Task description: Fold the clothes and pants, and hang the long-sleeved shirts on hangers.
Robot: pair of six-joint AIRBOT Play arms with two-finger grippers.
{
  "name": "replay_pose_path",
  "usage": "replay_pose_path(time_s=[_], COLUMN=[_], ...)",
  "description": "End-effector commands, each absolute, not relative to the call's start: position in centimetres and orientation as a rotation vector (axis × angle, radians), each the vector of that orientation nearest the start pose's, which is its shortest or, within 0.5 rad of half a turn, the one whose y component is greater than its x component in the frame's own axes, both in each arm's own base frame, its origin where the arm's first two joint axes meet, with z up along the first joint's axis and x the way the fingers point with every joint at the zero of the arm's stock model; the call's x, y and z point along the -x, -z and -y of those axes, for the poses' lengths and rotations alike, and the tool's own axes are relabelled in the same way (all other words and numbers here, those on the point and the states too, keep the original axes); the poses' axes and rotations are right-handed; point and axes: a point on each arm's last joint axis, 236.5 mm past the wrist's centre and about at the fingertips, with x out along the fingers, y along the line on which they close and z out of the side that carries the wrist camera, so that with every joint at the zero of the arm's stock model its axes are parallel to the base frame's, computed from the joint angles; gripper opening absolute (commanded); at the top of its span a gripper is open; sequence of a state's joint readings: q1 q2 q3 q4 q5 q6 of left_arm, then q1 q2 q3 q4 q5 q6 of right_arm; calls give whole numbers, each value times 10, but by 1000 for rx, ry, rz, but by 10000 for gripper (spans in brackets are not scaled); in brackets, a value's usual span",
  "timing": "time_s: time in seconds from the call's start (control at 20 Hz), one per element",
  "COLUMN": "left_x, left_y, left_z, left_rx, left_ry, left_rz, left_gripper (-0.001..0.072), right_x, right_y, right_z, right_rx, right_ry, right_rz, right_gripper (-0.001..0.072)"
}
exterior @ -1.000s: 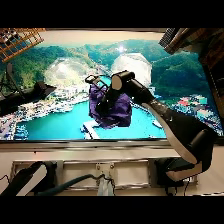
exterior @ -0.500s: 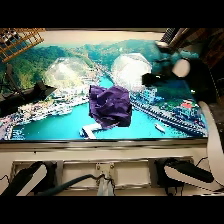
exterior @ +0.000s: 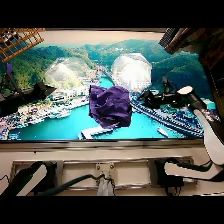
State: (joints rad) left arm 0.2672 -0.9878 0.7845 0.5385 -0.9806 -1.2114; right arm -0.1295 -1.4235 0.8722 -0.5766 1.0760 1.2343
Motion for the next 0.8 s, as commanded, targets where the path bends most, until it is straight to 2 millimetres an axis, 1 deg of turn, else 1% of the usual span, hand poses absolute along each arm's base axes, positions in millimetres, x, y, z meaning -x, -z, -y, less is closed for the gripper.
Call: replay_pose_path(time_s=[0.0, 0.1, 0.2, 0.35, 0.45, 0.5, 0.6, 0.65, 0.75], left_x=[-373, -372, -371, -370, -370, -370, -371, -371, -370], left_y=[-79, -78, -78, -79, -78, -78, -79, -79, -78], left_z=[72, 72, 73, 73, 73, 73, 73, 73, 73], left_rx=[803, 797, 798, 801, 801, 801, 801, 801, 801], left_ry=[344, 342, 349, 348, 348, 348, 348, 348, 348], left_rz=[-849, -853, -859, -860, -860, -860, -860, -860, -860], left_gripper=[14, 14, 14, 14, 14, 14, 14, 14, 14], right_x=[-372, -367, -363, -364, -366, -368, -372, -373, -381], right_y=[58, 74, 84, 85, 83, 83, 85, 84, 73], right_z=[-159, -171, -183, -206, -223, -227, -229, -227, -210], right_rx=[-998, -983, -961, -956, -958, -955, -943, -944, -931], right_ry=[-501, -501, -500, -523, -543, -538, -521, -519, -510], right_rz=[-1307, -1349, -1370, -1364, -1341, -1332, -1316, -1309, -1268], right_gripper=[572, 573, 572, 559, 453, 399, 69, 20, 20])
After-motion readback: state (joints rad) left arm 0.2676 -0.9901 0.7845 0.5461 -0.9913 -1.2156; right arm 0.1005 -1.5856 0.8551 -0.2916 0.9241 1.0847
